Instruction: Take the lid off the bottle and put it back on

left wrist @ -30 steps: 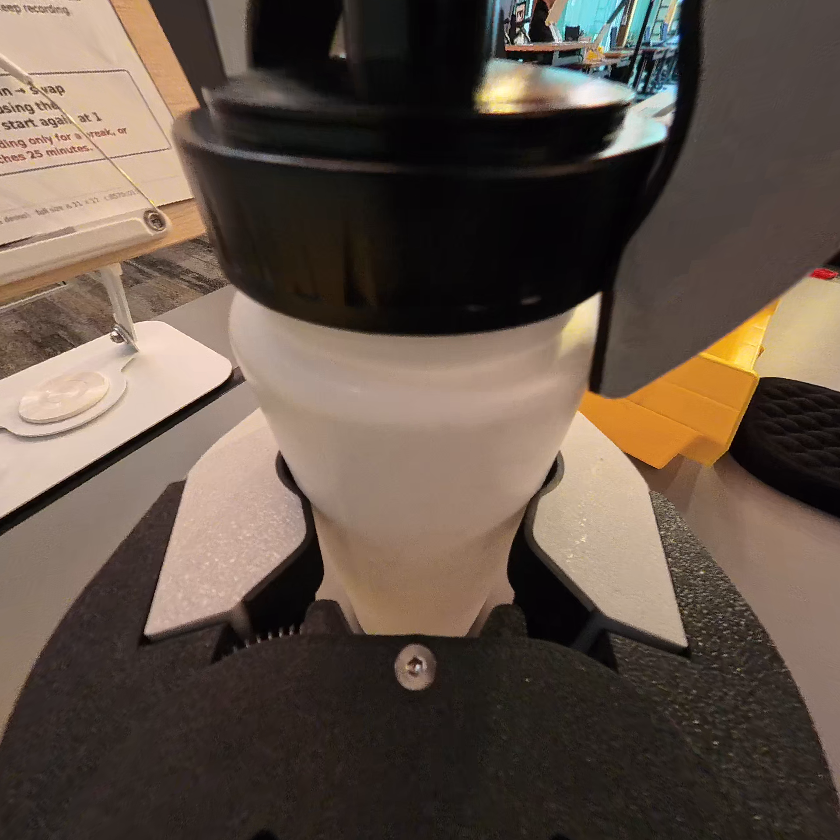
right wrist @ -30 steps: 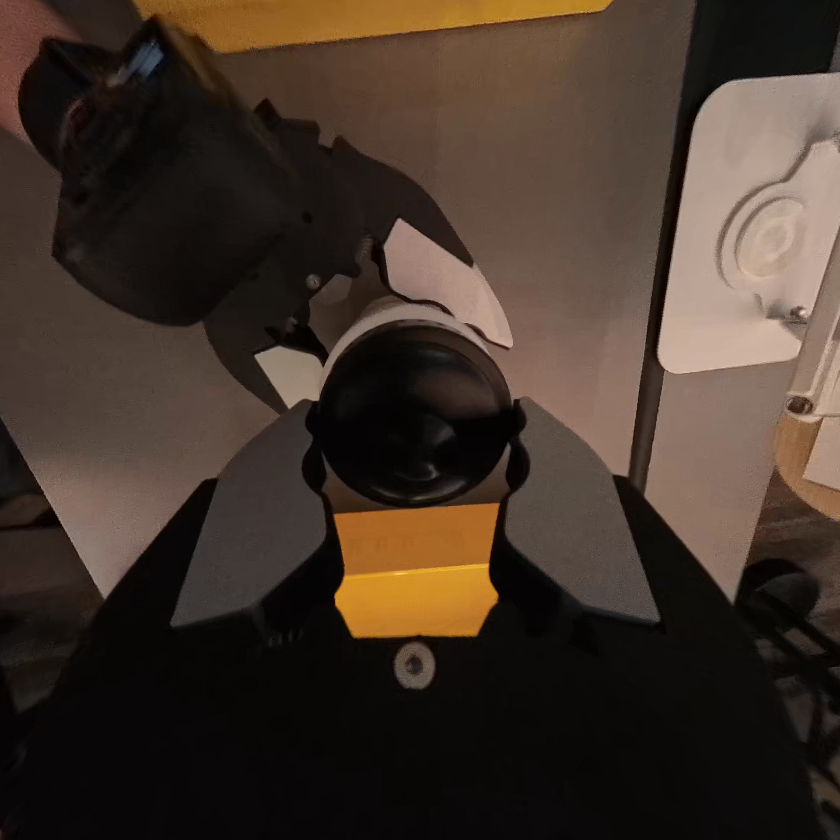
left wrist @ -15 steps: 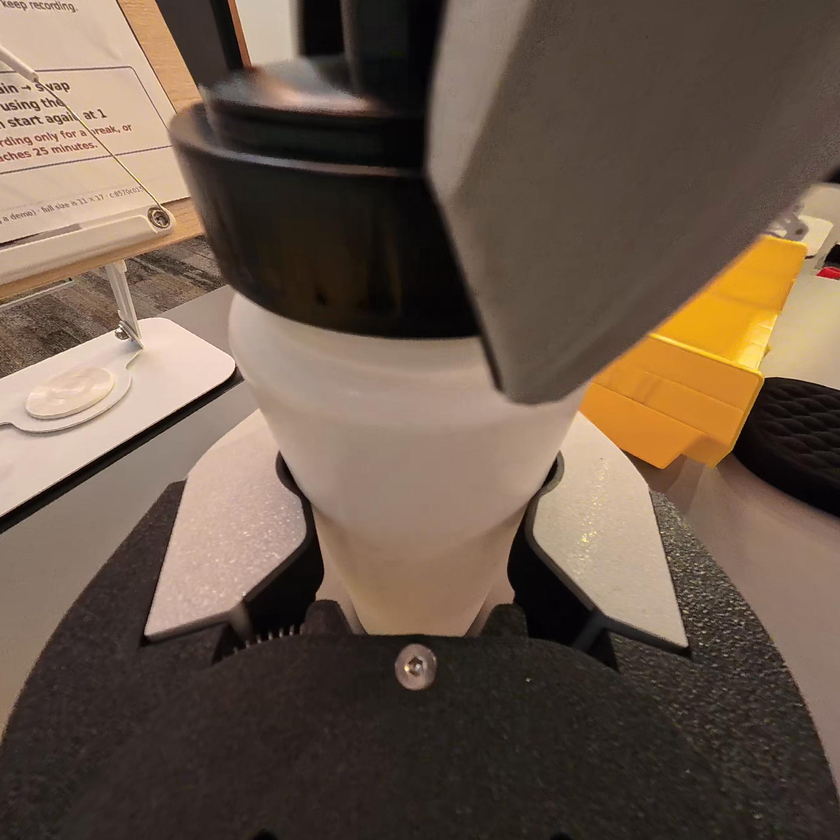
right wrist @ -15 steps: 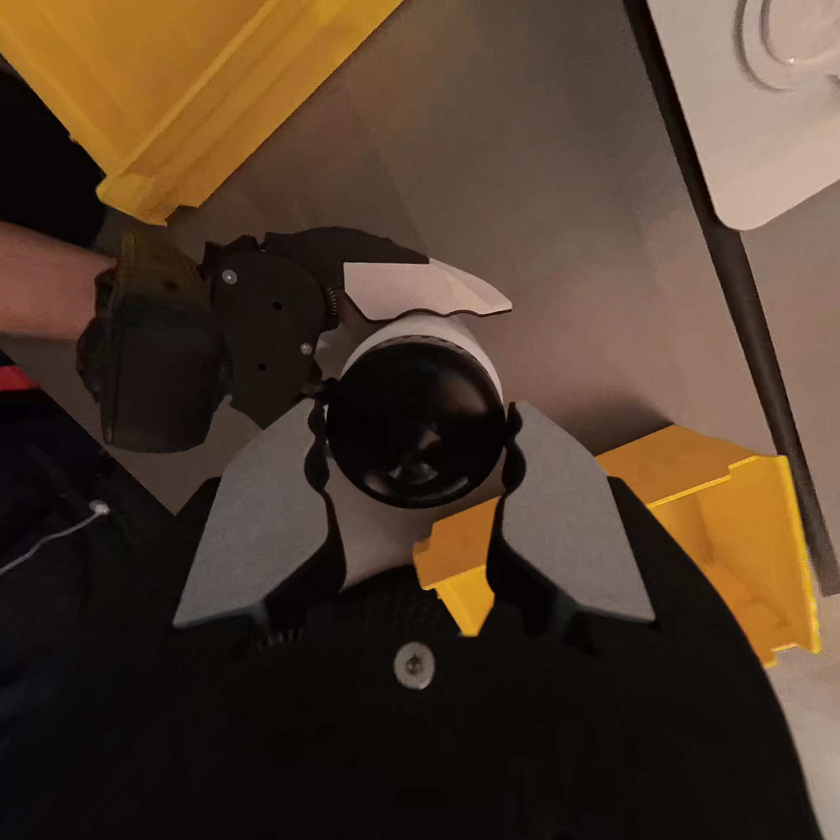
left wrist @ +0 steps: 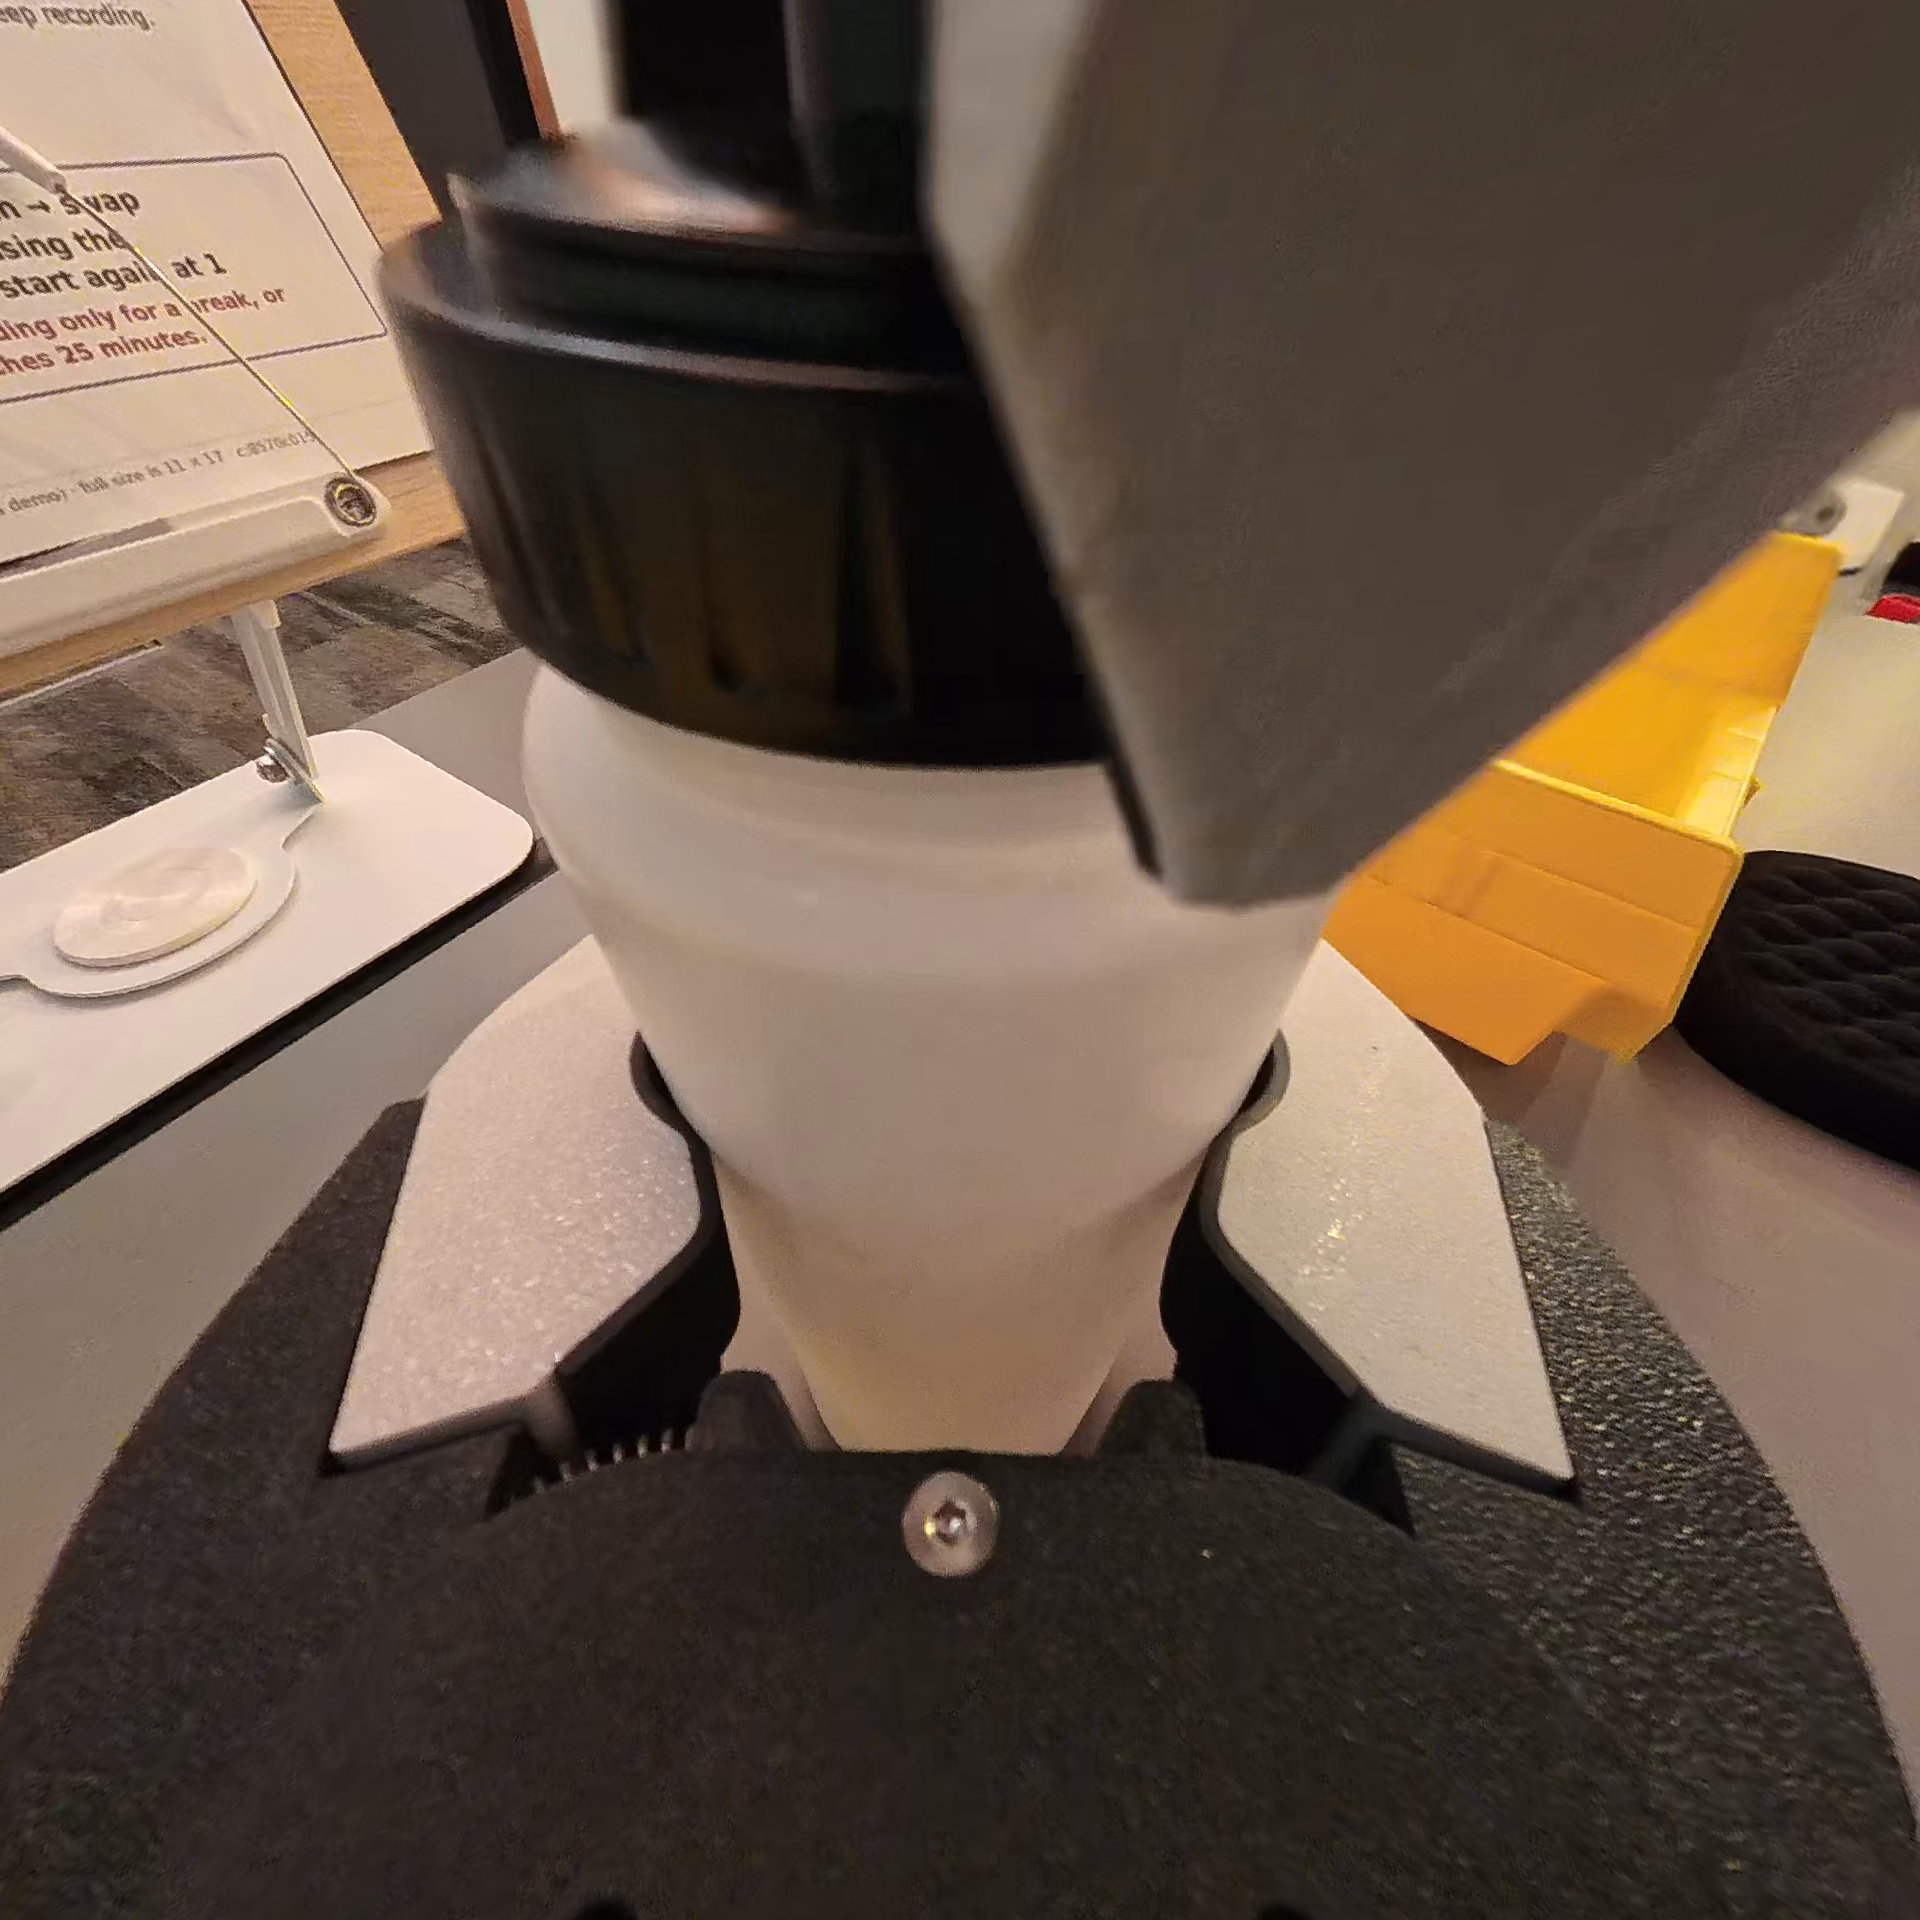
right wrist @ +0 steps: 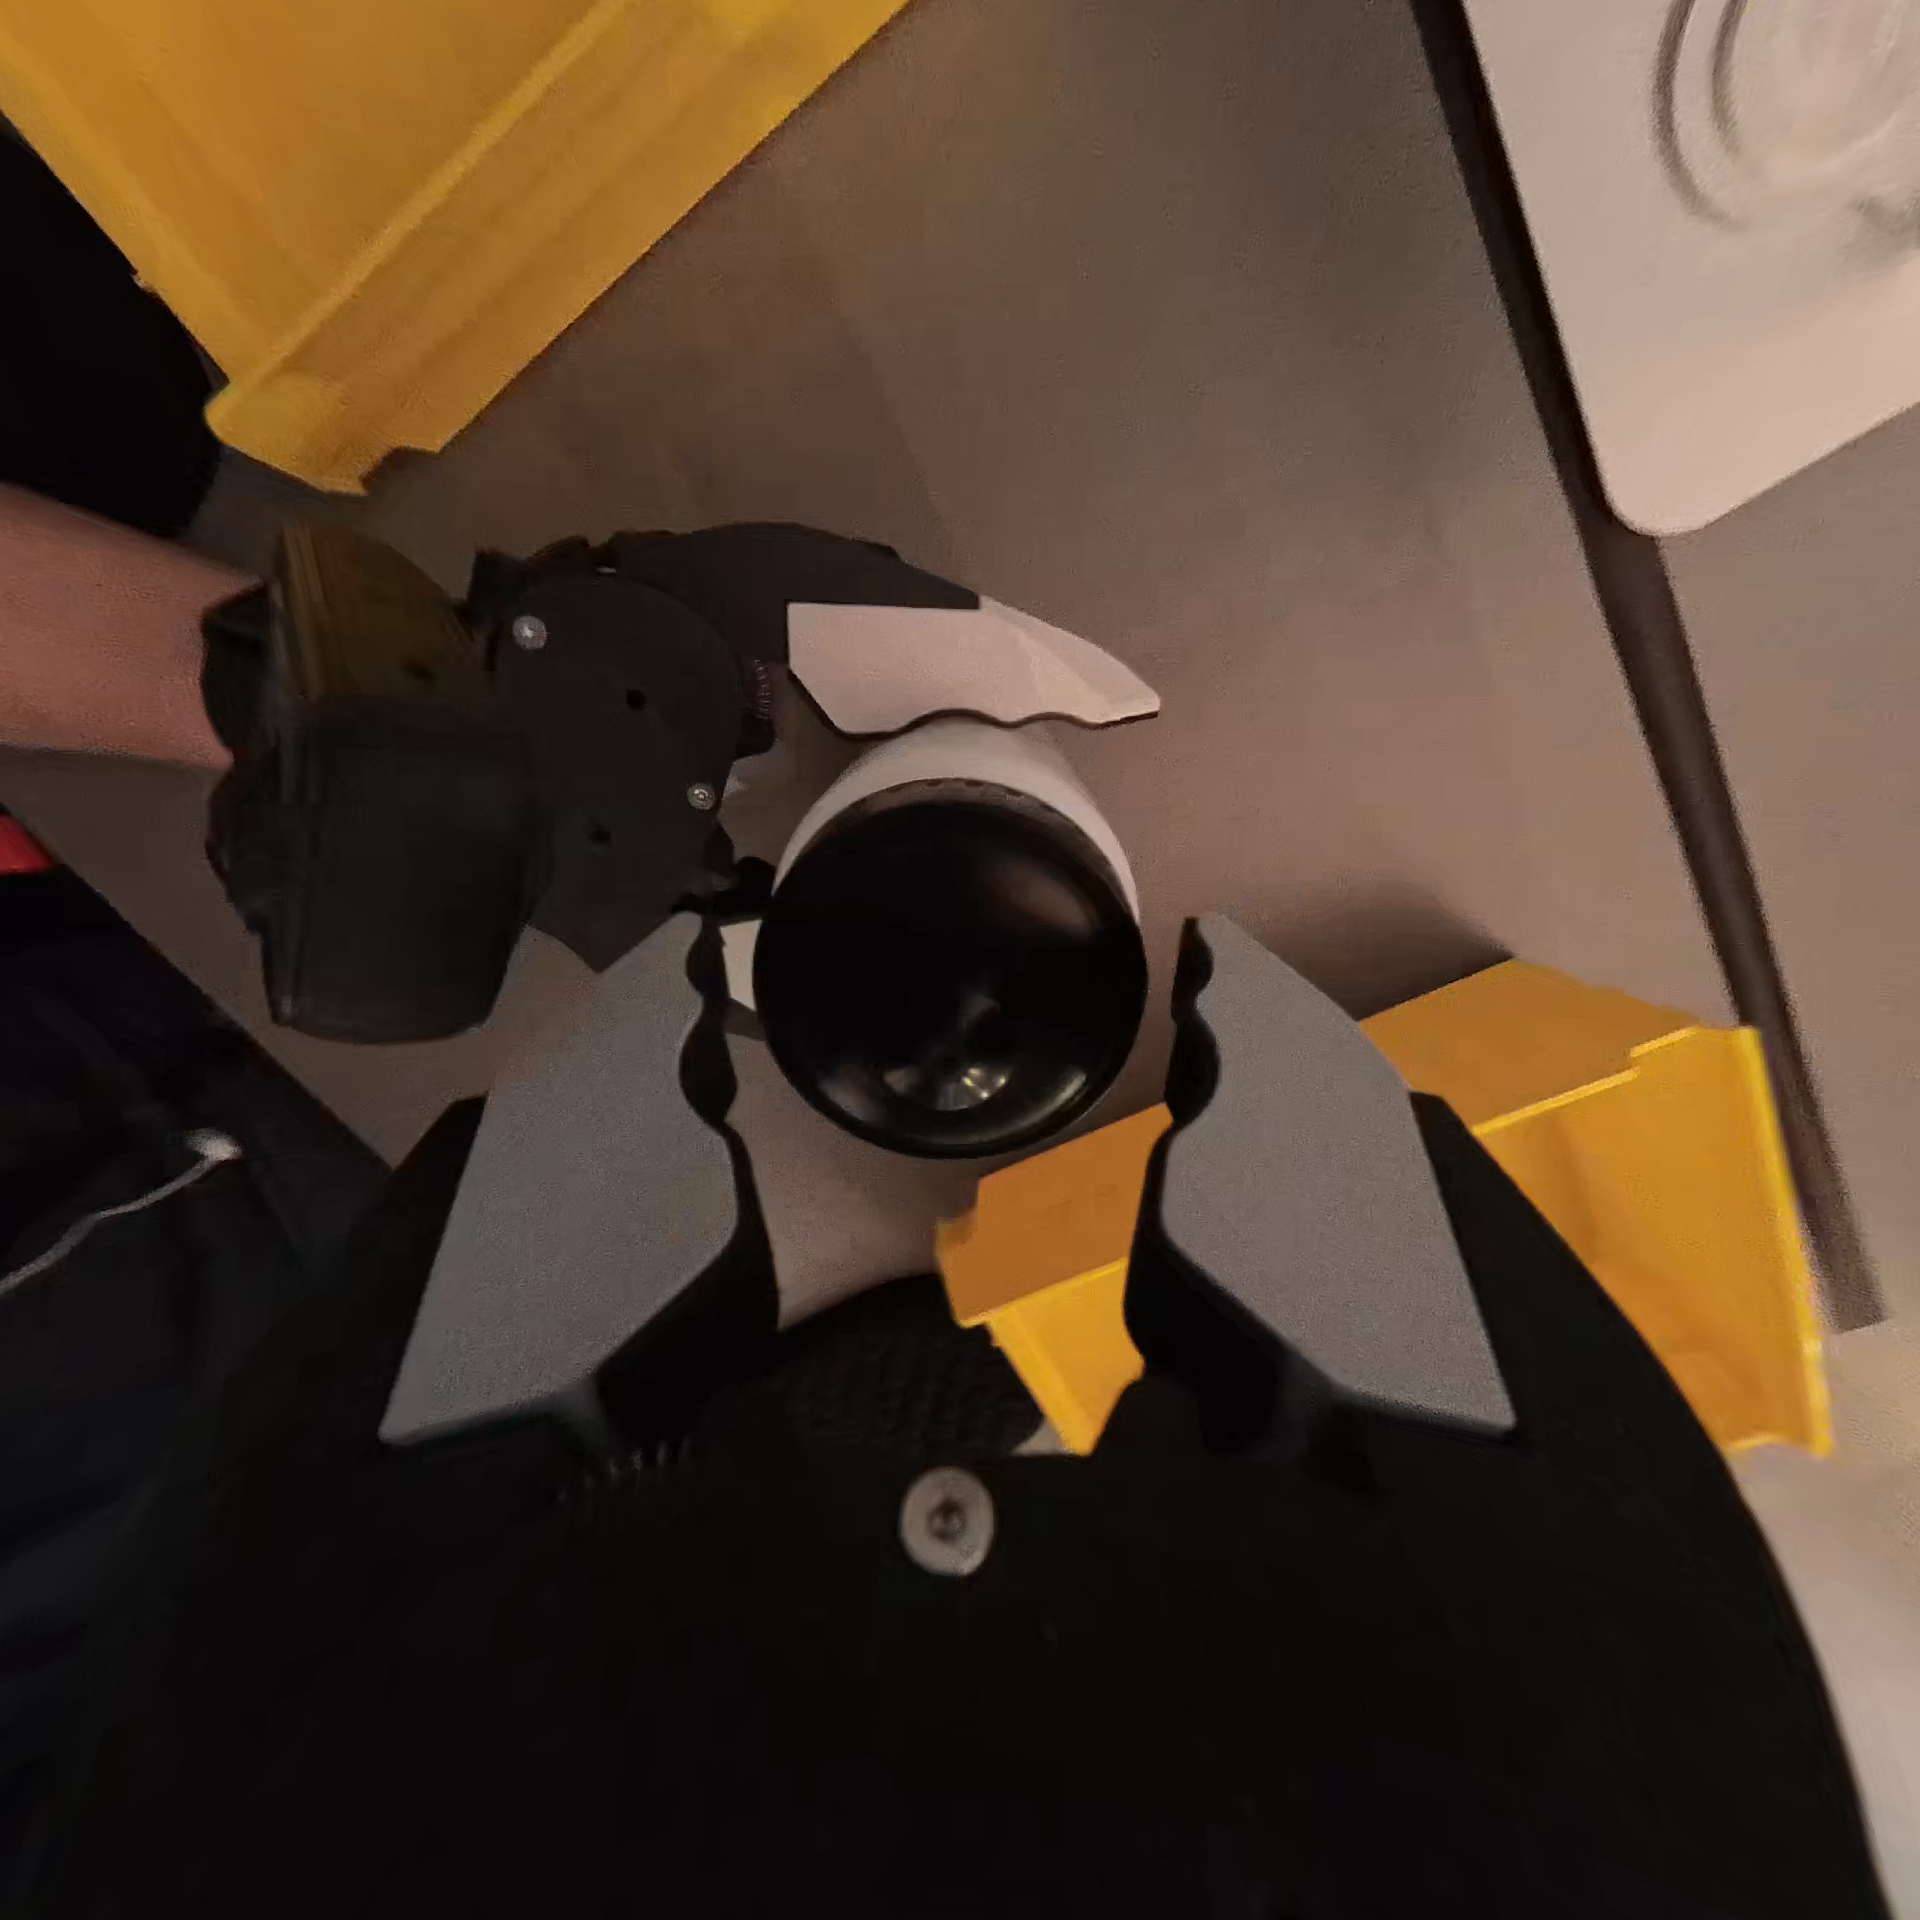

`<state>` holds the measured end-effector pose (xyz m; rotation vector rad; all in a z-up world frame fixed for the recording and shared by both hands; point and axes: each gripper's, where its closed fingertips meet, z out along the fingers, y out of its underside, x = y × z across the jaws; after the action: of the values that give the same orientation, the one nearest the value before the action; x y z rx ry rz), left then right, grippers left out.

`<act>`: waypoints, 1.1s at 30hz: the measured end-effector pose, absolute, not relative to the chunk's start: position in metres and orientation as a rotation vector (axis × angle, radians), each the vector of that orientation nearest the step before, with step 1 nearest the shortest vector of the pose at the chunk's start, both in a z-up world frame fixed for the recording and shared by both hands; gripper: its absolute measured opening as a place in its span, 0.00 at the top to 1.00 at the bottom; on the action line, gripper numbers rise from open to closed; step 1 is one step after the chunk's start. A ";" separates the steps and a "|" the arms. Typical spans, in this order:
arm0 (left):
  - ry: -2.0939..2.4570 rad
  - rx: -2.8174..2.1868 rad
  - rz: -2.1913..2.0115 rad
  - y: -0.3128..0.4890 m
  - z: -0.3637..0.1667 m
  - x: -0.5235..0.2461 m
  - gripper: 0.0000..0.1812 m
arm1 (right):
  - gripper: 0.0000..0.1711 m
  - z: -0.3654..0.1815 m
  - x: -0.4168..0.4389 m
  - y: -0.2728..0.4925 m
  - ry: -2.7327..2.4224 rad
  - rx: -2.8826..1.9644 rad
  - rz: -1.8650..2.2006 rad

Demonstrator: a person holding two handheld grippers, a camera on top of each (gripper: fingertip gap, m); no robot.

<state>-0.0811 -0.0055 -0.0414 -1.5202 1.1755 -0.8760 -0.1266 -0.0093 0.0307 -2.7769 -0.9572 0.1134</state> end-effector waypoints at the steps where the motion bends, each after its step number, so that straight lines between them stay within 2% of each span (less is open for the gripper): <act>1: 1.178 -1.518 -0.873 -0.006 -0.041 -0.081 0.43 | 0.52 0.029 -0.127 -0.013 -0.886 -2.839 0.149; 3: 1.180 -1.516 -0.870 -0.006 -0.041 -0.081 0.43 | 0.55 0.025 -0.123 -0.016 -0.886 -2.901 0.136; 6: 1.193 -1.507 -0.864 -0.008 -0.041 -0.080 0.43 | 0.55 0.024 -0.122 -0.019 -1.156 -2.855 0.113; 8: 1.200 -1.499 -0.858 -0.009 -0.041 -0.080 0.43 | 0.55 0.025 -0.121 -0.021 -1.568 -2.640 0.058; 10: 1.201 -1.500 -0.857 -0.009 -0.041 -0.080 0.43 | 0.54 0.025 -0.121 -0.022 -1.739 -2.465 0.032; 18: 1.188 -1.516 -0.862 -0.007 -0.041 -0.081 0.43 | 0.51 0.026 -0.121 -0.013 -1.132 -2.687 0.051; 20: 1.188 -1.515 -0.866 -0.007 -0.041 -0.081 0.43 | 0.55 0.024 -0.124 -0.014 -1.021 -2.752 0.090; 23: 1.203 -1.501 -0.863 -0.009 -0.041 -0.080 0.43 | 0.54 0.023 -0.123 -0.019 -1.290 -2.694 0.045; 26: 1.202 -1.501 -0.863 -0.009 -0.041 -0.080 0.43 | 0.54 0.022 -0.122 -0.018 -1.721 -2.400 -0.047; 29: 1.188 -1.516 -0.882 -0.007 -0.042 -0.081 0.43 | 0.54 0.025 -0.124 -0.013 -1.620 -2.409 0.035; 33: 1.173 -1.529 -0.894 -0.004 -0.042 -0.082 0.43 | 0.49 0.035 -0.121 -0.009 -1.316 -2.520 0.087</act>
<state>-0.0822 -0.0045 -0.0418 -1.5291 1.1731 -0.8936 -0.1213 -0.0089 0.0351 -2.5196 -1.3159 0.0870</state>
